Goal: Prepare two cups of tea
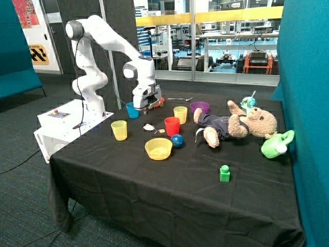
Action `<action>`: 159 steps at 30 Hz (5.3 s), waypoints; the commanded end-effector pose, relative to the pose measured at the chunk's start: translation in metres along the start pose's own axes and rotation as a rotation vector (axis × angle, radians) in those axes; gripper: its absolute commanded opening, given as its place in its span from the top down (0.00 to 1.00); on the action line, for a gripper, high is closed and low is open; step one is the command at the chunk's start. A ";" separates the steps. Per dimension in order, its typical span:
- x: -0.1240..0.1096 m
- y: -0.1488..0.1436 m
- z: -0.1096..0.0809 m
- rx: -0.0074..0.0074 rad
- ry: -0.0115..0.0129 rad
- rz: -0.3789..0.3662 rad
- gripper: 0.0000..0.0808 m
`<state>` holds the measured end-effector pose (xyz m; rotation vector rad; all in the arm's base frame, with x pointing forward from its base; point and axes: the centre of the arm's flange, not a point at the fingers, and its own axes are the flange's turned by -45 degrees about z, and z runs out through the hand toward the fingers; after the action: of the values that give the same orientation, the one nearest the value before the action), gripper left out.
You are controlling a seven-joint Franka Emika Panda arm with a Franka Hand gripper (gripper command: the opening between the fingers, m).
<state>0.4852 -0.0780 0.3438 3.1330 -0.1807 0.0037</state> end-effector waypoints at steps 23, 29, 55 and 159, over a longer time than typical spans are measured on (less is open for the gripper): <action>0.011 0.049 0.032 0.0033 -0.0025 -0.011 0.29; 0.014 0.054 0.038 0.0033 -0.0025 -0.013 0.29; 0.024 0.045 0.060 0.0033 -0.0025 -0.043 0.37; 0.006 0.005 -0.039 0.0036 -0.0020 -0.310 1.00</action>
<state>0.4974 -0.0881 0.3466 3.1364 0.1844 0.0010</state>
